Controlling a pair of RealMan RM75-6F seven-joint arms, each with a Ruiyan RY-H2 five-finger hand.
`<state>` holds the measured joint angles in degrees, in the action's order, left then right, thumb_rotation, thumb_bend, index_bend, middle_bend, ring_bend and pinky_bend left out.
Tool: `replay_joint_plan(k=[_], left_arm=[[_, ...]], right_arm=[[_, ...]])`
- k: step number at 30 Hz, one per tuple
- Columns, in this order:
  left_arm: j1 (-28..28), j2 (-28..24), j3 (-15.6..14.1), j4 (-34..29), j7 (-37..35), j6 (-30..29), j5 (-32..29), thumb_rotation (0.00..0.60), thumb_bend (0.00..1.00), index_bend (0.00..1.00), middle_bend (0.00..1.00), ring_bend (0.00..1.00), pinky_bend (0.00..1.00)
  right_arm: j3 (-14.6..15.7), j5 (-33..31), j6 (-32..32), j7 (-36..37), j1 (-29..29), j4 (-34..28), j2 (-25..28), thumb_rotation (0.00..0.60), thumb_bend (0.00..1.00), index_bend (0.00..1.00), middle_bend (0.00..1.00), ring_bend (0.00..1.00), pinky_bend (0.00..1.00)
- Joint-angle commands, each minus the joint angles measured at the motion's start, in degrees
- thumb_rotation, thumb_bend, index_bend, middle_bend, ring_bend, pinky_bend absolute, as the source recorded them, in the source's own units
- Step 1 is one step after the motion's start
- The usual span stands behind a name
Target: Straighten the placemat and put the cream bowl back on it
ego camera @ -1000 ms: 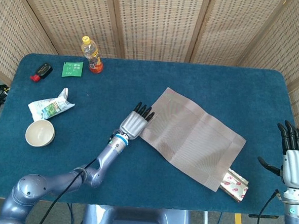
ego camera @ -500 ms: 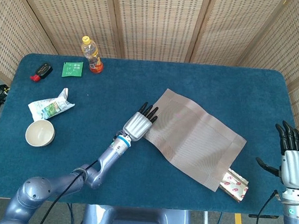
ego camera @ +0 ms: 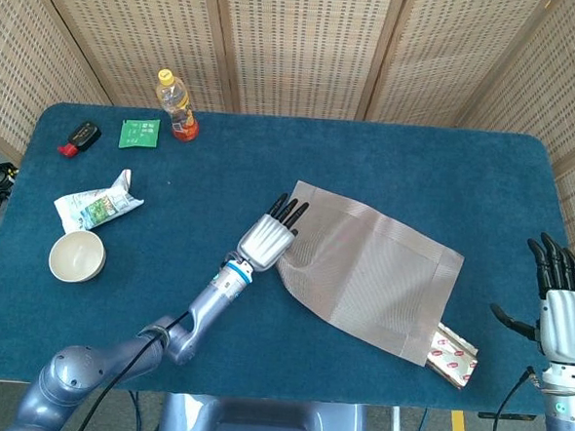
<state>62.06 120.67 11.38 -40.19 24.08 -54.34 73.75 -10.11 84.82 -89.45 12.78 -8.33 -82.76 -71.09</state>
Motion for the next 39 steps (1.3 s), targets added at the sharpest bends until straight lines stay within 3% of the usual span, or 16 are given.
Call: replay_joint_plan(k=[1, 10, 16, 27, 32, 39], left_arm=[[-0.6, -0.5, -0.3, -0.3, -0.7, -0.7, 0.8, 0.6, 0.57, 0.71, 0.0, 0.0, 0.0], [-4.8, -5.8, -2.4, -7.0, 0.6, -5.0, 3.1, 0.6, 0.57, 0.73, 0.0, 0.0, 0.0], [-9.7, -12.6, -4.9, -17.9, 6.9, -5.8, 1.9, 0.6, 0.57, 0.73, 0.0, 0.0, 0.0], [-17.8, -26.0, -12.4, -43.0, 20.9, -8.0, -0.6, 0.6, 0.57, 0.73, 0.0, 0.0, 0.0], [-19.5, -28.7, -15.1, -49.8, 24.4, -8.4, -0.2, 0.6, 0.57, 0.73, 0.0, 0.0, 0.0], [-21.0, -30.0, -18.0, -54.3, 27.8, -8.3, 1.3, 0.6, 0.57, 0.73, 0.0, 0.0, 0.0]], right_arm=[[0.1, 0.1, 0.1, 0.0, 0.0, 0.0, 0.0, 0.6, 0.22, 0.05, 0.0, 0.0, 0.0], [0.3, 0.6, -0.2, -0.5, 0.0, -0.4, 0.2, 0.6, 0.22, 0.05, 0.0, 0.0, 0.0], [0.6, 1.2, -0.5, -1.1, 0.2, -0.8, 0.2, 0.6, 0.22, 0.05, 0.0, 0.0, 0.0], [1.6, 2.4, -0.4, -3.5, 0.0, -1.5, -0.4, 0.6, 0.22, 0.05, 0.0, 0.0, 0.0], [2.0, 3.3, -0.8, -3.7, 0.1, -1.9, -0.4, 0.6, 0.22, 0.05, 0.0, 0.0, 0.0], [2.0, 3.5, -1.2, -3.4, 0.3, -2.3, -0.1, 0.6, 0.22, 0.05, 0.0, 0.0, 0.0]])
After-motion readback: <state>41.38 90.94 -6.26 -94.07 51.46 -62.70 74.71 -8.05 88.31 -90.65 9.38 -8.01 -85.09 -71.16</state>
